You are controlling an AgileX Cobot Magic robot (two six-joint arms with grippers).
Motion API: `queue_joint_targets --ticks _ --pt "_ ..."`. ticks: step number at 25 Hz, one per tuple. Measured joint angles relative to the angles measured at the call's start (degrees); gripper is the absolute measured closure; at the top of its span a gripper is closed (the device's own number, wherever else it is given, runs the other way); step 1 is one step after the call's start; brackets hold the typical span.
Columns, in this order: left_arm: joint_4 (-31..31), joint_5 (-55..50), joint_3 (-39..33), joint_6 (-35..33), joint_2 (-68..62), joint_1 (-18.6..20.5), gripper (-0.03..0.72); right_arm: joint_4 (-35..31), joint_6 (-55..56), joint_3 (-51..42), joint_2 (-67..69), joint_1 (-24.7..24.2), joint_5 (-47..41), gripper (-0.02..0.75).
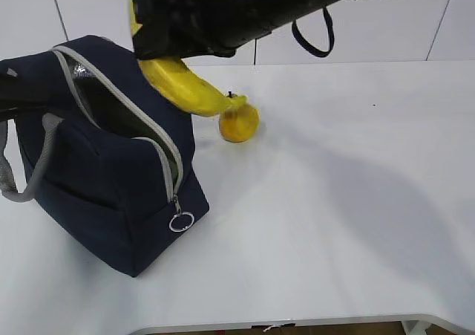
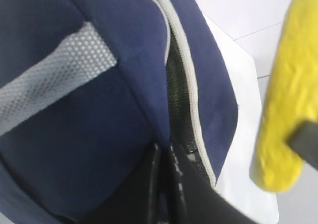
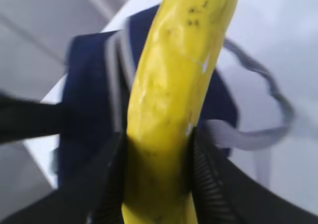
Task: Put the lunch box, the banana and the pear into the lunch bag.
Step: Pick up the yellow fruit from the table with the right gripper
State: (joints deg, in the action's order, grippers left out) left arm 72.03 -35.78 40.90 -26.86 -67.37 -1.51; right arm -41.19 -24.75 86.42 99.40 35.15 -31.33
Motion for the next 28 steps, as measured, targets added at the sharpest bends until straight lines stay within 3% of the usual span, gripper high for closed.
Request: queue_joint_targets --ticks 2,6,16,28 --pt "0.0 0.0 0.0 -0.1 0.0 0.0 0.704 -5.9 -8.6 0.9 0.0 0.0 -3.0 0.421" --pt "0.0 -0.1 0.0 -0.1 0.0 0.0 0.704 -9.0 -15.3 5.4 1.0 0.0 -7.9 0.421" --pt "0.0 -0.1 0.0 -0.5 0.0 0.0 0.704 -8.8 -17.3 18.5 11.6 0.0 -24.1 0.421" --pt "0.1 -0.1 0.0 -0.8 0.0 0.0 0.704 -4.2 -15.2 20.0 16.2 0.0 -23.7 0.421"
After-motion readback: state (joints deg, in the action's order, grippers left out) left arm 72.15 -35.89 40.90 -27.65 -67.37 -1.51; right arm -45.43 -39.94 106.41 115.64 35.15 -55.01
